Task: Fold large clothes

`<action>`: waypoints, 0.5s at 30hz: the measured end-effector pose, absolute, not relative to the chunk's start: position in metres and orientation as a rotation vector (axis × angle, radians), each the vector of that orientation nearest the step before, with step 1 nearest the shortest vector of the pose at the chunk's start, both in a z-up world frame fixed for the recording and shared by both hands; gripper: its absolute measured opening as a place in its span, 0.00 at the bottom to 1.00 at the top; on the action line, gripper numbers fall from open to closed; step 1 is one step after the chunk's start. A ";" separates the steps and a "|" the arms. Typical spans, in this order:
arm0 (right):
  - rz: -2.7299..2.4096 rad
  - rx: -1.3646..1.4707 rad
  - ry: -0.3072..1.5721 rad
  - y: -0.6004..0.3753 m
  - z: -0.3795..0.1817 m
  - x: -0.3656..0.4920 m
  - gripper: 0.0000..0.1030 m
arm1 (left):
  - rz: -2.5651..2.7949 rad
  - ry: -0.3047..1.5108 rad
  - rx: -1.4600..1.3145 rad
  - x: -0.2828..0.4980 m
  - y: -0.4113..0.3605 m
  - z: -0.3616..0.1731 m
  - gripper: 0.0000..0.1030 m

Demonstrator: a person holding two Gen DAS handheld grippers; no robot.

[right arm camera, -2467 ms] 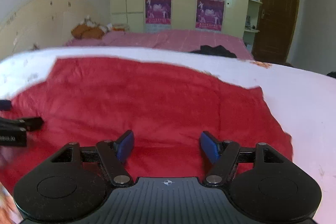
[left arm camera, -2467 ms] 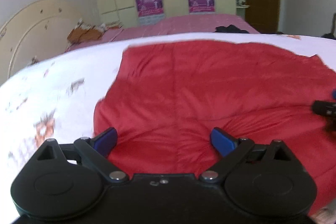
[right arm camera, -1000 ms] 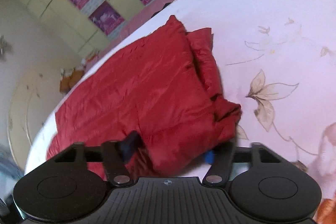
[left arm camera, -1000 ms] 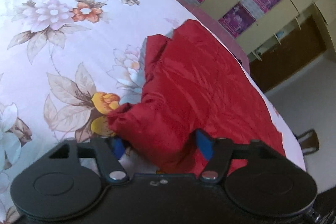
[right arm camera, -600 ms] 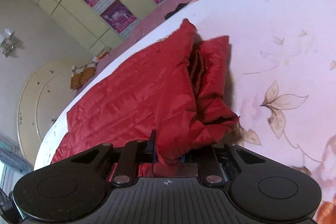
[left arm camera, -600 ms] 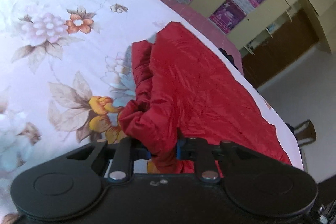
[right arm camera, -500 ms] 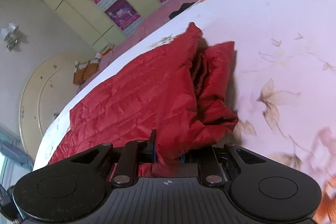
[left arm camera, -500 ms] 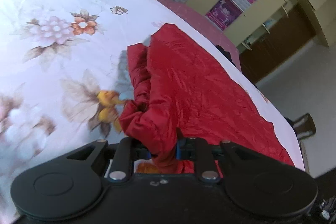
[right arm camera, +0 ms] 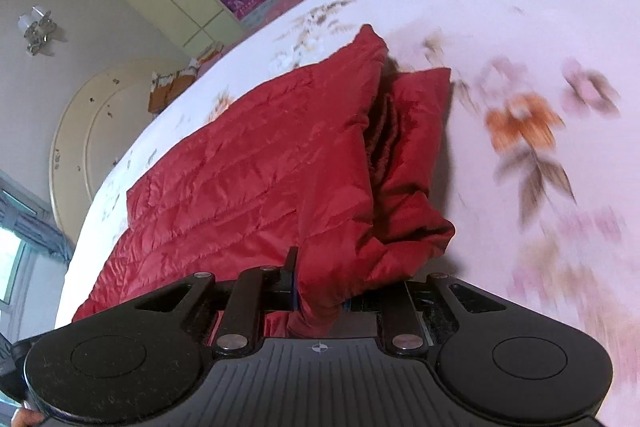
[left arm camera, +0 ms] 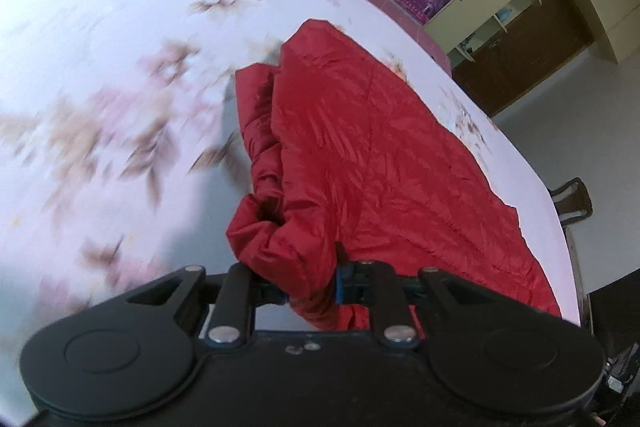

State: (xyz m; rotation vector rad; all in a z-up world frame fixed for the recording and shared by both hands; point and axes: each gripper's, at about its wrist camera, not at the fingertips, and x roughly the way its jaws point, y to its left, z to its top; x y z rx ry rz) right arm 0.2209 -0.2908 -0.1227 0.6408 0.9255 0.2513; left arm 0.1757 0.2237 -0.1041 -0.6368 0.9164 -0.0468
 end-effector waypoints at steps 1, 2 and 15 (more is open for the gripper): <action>0.251 0.636 0.927 -0.289 -0.121 0.220 0.18 | -0.048 0.920 -0.639 0.169 0.225 -0.105 0.18; 0.251 0.628 0.931 -0.288 -0.119 0.219 0.18 | -0.050 0.922 -0.640 0.163 0.226 -0.105 0.18; 0.123 0.475 0.877 -0.285 -0.111 0.199 0.57 | 0.010 0.909 -0.634 0.139 0.232 -0.125 0.80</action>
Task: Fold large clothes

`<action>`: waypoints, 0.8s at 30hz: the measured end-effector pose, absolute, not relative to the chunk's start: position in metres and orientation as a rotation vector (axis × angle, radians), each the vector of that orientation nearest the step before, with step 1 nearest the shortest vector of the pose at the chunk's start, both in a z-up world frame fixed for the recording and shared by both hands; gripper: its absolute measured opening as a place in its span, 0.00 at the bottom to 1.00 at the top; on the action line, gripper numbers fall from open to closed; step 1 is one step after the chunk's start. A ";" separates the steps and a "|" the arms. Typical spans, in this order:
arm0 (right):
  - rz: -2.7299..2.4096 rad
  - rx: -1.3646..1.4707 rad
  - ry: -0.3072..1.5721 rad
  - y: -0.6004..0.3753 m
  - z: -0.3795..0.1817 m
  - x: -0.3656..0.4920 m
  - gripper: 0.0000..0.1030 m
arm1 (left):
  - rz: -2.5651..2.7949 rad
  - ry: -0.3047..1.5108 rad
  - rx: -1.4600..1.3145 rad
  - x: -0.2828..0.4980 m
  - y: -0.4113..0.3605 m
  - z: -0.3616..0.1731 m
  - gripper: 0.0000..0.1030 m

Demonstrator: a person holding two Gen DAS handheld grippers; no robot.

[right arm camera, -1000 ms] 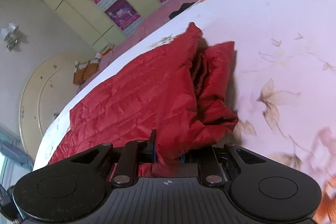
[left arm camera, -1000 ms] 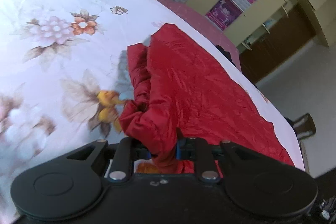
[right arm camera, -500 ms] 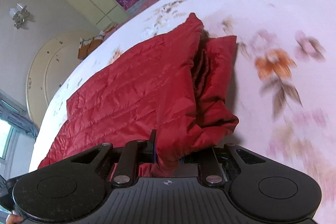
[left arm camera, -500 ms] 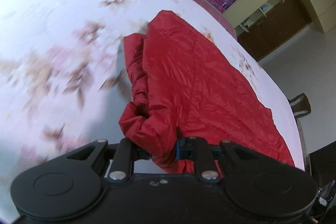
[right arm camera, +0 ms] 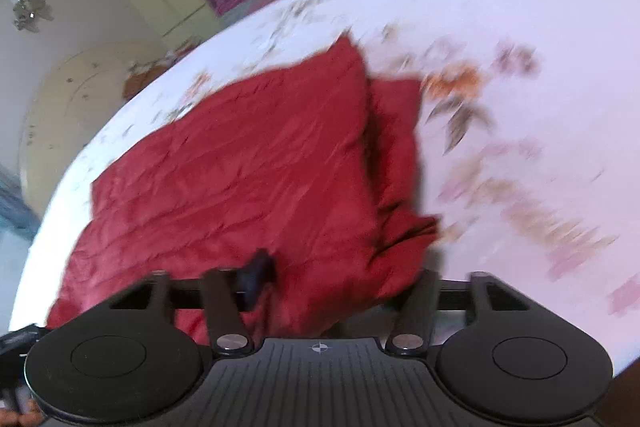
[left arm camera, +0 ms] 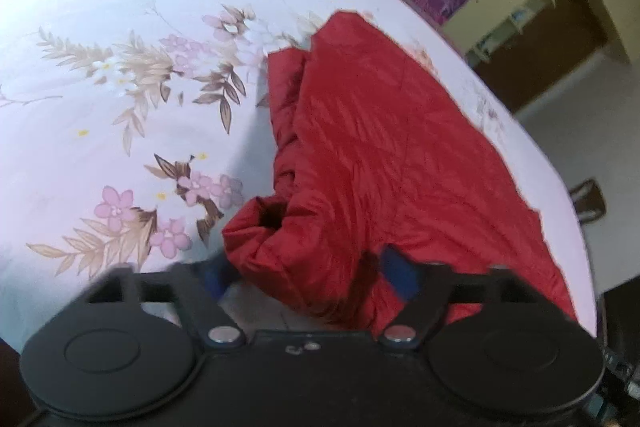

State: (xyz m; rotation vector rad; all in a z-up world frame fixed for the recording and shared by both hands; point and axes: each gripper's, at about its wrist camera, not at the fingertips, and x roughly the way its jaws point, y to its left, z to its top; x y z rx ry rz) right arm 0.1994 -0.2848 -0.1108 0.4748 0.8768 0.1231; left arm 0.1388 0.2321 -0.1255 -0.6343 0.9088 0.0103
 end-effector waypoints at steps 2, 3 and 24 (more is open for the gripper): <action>0.088 0.425 0.845 -0.288 -0.102 0.196 0.57 | 0.009 0.907 -0.638 0.138 0.232 -0.126 0.82; 0.075 0.407 0.831 -0.291 -0.101 0.192 0.57 | 0.010 0.906 -0.646 0.139 0.233 -0.127 0.83; 0.374 0.141 0.733 -0.152 -0.083 0.256 0.57 | 0.022 0.848 -0.683 0.146 0.214 -0.134 0.89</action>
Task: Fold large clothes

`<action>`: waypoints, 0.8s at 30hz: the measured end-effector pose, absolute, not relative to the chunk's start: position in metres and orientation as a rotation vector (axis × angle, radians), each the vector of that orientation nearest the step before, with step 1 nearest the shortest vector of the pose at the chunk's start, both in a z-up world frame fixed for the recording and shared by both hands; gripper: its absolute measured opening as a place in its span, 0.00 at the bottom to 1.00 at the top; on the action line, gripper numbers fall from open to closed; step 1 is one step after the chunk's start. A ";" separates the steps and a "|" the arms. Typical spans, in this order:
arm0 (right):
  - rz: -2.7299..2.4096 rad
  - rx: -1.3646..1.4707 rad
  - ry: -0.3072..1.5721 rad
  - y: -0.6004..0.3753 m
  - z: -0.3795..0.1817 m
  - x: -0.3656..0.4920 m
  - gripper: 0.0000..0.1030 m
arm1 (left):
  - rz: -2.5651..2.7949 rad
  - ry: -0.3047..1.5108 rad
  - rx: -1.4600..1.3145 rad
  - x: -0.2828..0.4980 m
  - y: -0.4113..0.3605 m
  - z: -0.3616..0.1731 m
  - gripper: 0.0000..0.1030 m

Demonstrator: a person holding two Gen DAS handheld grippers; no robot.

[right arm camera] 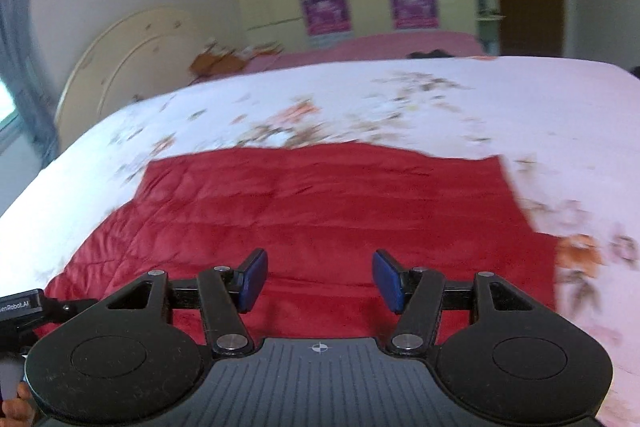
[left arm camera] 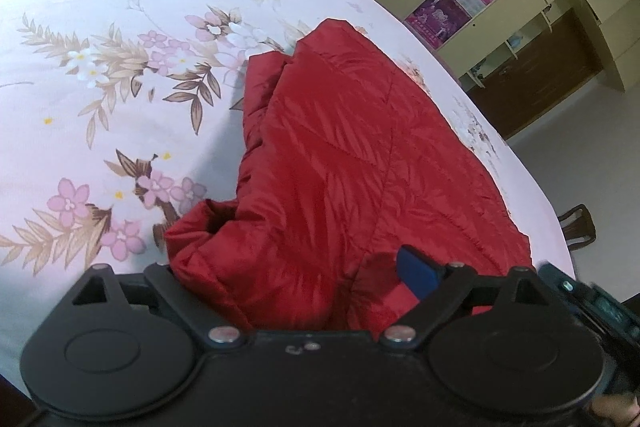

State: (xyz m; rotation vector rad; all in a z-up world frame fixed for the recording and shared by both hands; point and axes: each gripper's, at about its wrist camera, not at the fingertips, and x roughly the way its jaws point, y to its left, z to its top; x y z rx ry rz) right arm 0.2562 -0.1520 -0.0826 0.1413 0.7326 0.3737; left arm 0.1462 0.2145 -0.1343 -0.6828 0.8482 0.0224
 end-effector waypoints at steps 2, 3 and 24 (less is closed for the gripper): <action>0.388 0.105 0.737 -0.134 -0.091 0.269 0.56 | 0.025 0.847 -0.690 0.146 0.215 -0.134 0.89; 0.390 0.086 0.740 -0.126 -0.094 0.276 0.56 | 0.026 0.846 -0.694 0.146 0.215 -0.135 0.88; 0.367 -0.194 0.808 -0.058 -0.147 0.307 0.36 | -0.011 0.811 -0.733 0.147 0.218 -0.136 0.30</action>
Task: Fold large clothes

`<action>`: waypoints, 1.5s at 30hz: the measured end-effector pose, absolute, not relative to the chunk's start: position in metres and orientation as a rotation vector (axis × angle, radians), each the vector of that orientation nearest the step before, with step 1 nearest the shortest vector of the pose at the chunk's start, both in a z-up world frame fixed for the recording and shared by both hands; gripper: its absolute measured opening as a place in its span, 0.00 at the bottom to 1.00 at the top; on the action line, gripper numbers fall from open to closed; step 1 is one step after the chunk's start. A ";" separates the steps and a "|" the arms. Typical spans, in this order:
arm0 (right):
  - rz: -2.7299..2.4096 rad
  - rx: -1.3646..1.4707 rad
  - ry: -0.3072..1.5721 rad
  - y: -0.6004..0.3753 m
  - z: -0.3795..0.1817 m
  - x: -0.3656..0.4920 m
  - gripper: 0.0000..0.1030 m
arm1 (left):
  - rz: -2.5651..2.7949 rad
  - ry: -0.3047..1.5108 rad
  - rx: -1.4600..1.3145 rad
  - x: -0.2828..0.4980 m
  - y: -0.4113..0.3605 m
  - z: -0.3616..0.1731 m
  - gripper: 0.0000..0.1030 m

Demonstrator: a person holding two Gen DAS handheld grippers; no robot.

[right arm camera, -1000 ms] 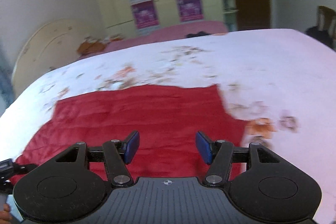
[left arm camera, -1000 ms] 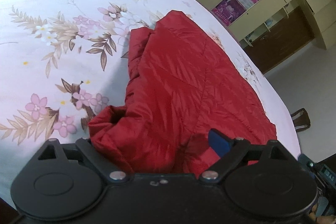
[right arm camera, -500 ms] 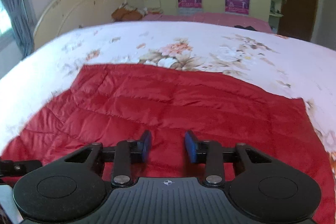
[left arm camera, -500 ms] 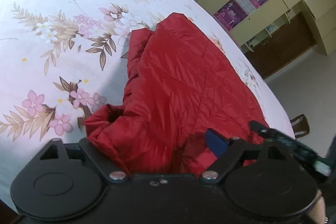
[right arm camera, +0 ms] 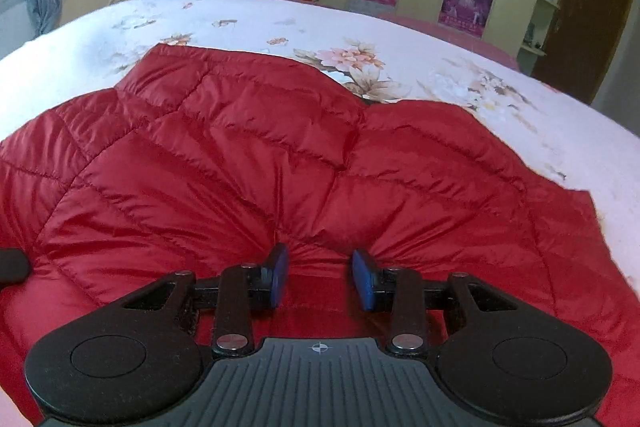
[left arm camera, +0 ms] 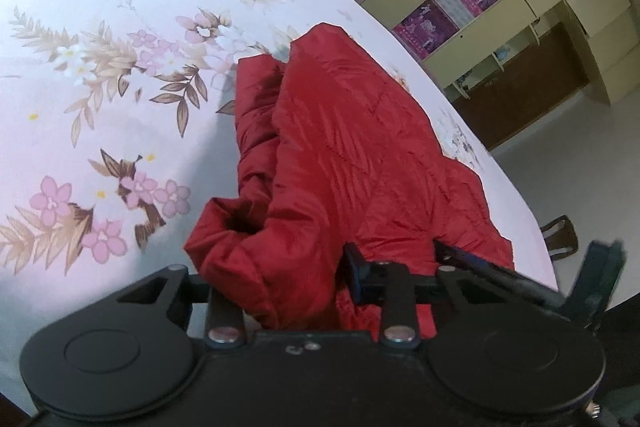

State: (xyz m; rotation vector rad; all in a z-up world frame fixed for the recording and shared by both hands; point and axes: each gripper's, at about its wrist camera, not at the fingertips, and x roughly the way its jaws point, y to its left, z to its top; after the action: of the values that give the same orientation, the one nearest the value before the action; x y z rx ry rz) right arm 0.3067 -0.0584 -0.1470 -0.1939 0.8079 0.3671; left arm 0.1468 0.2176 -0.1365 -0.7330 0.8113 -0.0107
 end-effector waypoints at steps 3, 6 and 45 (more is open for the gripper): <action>0.374 -0.159 0.798 -0.067 -0.130 0.295 0.36 | -0.011 0.812 -0.734 0.146 0.218 -0.136 0.30; 0.405 -0.178 0.807 -0.073 -0.125 0.273 0.36 | -0.009 0.811 -0.719 0.146 0.216 -0.133 0.30; 0.222 0.226 0.872 -0.284 -0.146 0.204 0.36 | -0.494 0.749 -0.005 0.185 -0.097 -0.081 0.21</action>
State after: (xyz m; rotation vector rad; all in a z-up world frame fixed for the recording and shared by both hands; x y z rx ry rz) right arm 0.2043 -0.2840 -0.1463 0.2260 0.8721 0.2220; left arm 0.1846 -0.0969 -0.0807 -0.0052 0.7489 -0.4945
